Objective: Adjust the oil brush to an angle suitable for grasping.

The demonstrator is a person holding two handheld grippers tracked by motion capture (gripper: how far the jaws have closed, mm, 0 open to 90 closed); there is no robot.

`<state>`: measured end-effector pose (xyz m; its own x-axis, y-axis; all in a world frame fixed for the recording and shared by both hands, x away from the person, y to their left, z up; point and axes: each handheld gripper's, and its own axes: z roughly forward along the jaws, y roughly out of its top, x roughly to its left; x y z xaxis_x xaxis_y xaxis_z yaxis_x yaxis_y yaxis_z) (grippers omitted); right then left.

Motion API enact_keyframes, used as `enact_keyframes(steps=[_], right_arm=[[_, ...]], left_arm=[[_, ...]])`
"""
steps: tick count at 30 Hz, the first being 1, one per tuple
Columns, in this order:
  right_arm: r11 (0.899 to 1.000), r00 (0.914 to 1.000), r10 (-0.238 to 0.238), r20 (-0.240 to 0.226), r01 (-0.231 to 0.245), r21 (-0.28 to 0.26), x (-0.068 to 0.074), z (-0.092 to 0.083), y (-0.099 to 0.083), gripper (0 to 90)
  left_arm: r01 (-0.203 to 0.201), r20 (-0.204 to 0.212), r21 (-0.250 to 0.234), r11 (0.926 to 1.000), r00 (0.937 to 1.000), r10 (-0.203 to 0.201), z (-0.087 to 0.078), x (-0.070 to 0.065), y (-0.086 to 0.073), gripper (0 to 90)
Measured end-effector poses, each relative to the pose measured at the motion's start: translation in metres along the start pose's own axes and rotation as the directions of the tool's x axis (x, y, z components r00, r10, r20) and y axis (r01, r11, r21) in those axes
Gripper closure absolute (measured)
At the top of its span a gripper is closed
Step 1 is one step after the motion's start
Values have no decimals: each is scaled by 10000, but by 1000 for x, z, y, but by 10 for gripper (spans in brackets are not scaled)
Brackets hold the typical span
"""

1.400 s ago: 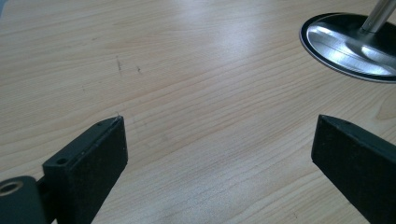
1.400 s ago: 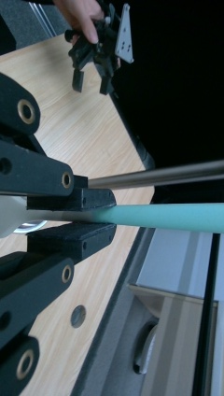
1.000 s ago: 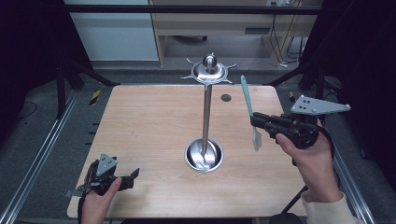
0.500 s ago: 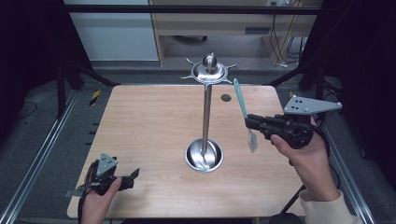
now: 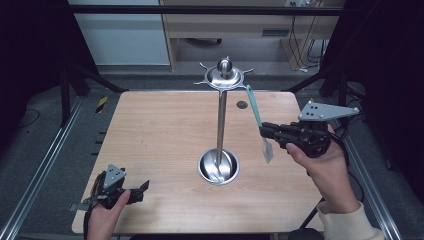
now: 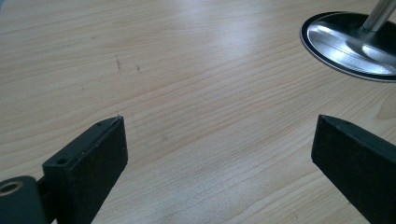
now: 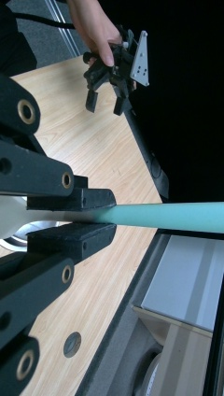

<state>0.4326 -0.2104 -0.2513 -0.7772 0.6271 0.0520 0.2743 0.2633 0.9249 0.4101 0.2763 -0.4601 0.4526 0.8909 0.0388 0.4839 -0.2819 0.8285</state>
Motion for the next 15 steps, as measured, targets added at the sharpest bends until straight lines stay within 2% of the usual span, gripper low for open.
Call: enact_keyframes(steps=[15], right_arm=[[9985,9995,51,296,-35,-554,4,16,-9,822]], left_arm=[[47,-23,-11,10000,10000,-47,0,0,-1,32]])
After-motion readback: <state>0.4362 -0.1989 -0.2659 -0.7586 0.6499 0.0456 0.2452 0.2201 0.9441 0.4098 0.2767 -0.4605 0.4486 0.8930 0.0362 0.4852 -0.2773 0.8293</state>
